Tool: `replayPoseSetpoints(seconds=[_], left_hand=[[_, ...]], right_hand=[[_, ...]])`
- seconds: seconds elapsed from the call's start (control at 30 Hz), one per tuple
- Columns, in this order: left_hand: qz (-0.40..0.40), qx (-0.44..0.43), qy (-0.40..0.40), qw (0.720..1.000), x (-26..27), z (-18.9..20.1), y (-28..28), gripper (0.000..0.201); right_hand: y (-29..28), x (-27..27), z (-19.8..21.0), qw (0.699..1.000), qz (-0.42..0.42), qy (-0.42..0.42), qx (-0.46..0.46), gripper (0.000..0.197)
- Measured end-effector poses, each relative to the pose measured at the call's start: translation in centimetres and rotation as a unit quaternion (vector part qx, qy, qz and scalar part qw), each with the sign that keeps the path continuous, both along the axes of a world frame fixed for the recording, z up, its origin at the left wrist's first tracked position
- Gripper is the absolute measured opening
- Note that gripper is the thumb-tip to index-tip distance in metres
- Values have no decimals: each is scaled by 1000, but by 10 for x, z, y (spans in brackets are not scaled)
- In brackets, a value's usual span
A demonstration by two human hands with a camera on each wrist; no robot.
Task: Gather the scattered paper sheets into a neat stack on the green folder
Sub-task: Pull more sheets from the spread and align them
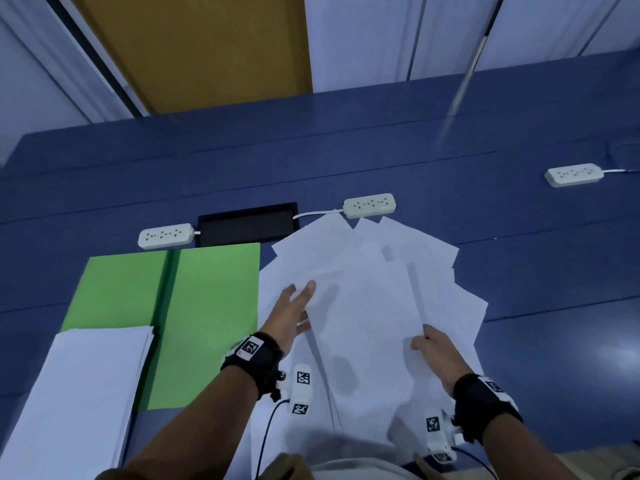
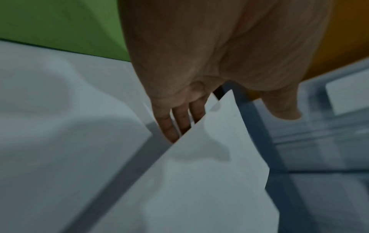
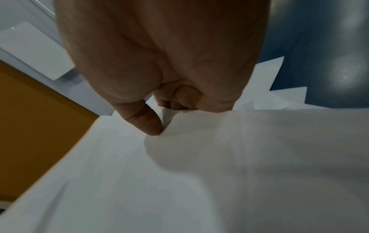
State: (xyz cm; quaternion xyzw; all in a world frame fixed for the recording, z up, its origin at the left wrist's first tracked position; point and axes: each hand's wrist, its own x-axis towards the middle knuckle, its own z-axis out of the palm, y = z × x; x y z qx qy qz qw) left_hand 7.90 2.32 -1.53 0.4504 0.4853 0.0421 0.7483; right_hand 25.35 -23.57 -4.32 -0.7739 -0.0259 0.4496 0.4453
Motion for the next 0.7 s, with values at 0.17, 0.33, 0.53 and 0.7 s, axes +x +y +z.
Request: replayPoseSetpoints(seconds=[0.17,0.33,0.53,0.7], left_hand=[[-72,-39,73,994,-20,-36,-35,53],[-105,-22,14,994,-6,-13,-42,22],[-301,86,-17,950,18,39,-39,30],[-354,42,-64,932,19,84,-37,18]], right_hand=[[-3,0,-20,998,30,-10,-59,20],[-4,1,-14,998,41,23,-36,22],[-16,8,-5,996,-2,82,18,24],[-15,14,24,987,-39,88,127,49]])
